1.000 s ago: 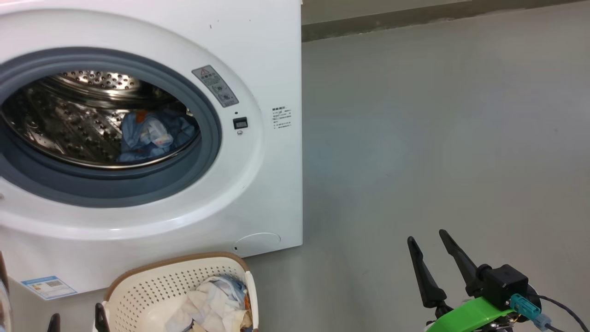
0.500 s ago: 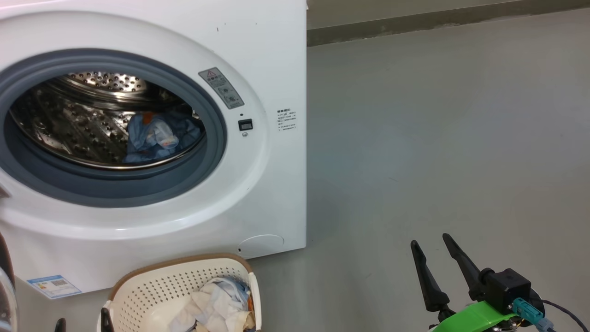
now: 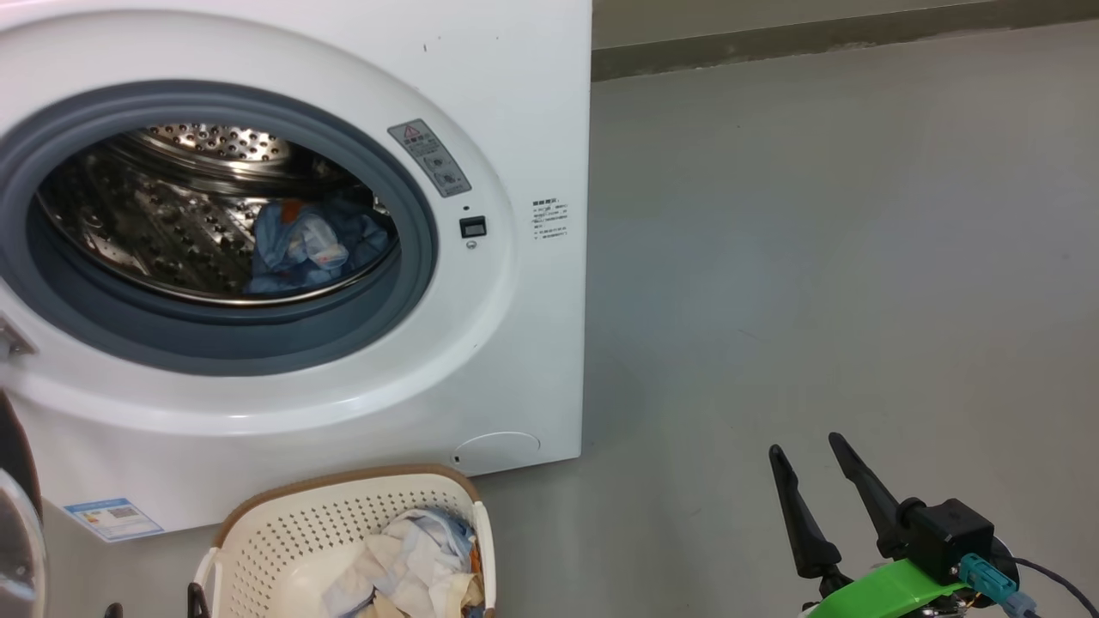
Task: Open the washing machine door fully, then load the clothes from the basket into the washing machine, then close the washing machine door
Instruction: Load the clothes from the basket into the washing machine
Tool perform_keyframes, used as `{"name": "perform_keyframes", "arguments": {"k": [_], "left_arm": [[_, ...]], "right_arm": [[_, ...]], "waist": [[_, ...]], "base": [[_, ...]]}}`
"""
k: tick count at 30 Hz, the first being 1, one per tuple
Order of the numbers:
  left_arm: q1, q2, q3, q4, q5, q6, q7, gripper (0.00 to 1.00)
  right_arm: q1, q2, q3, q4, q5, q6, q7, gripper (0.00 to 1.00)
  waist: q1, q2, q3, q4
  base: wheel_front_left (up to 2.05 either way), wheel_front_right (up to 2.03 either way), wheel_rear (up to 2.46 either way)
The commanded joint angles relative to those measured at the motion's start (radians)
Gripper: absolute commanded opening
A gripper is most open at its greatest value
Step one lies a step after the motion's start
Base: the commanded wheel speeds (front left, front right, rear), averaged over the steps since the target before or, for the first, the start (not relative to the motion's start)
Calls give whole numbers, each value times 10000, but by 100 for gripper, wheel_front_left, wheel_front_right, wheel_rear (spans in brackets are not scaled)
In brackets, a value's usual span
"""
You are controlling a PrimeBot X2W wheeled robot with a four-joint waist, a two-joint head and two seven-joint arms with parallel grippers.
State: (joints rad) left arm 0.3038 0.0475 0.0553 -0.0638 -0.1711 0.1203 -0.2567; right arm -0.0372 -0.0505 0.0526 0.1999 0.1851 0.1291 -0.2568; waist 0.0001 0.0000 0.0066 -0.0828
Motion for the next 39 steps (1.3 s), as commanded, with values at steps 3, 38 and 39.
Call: {"name": "perform_keyframes", "arguments": {"k": [3, 38, 39], "left_arm": [[-150, 28, 360, -189, -86, 12, -51, 100], [-654, 28, 158, 40, -250, -290, -51, 100], [-737, 28, 170, 95, -308, -333, -51, 100]], "right_arm": [[-62, 3, 187, -301, -46, 16, -49, 100], [-187, 3, 65, -487, -12, 16, -49, 100], [-214, 3, 58, -503, 7, 16, -49, 100]], "waist": [[-1, 0, 22, 104], [-1, 0, 1023, 436], [-1, 0, 1149, 431]], "base": [[0, 0, 0], [0, 0, 0], [0, 0, 0]]}}
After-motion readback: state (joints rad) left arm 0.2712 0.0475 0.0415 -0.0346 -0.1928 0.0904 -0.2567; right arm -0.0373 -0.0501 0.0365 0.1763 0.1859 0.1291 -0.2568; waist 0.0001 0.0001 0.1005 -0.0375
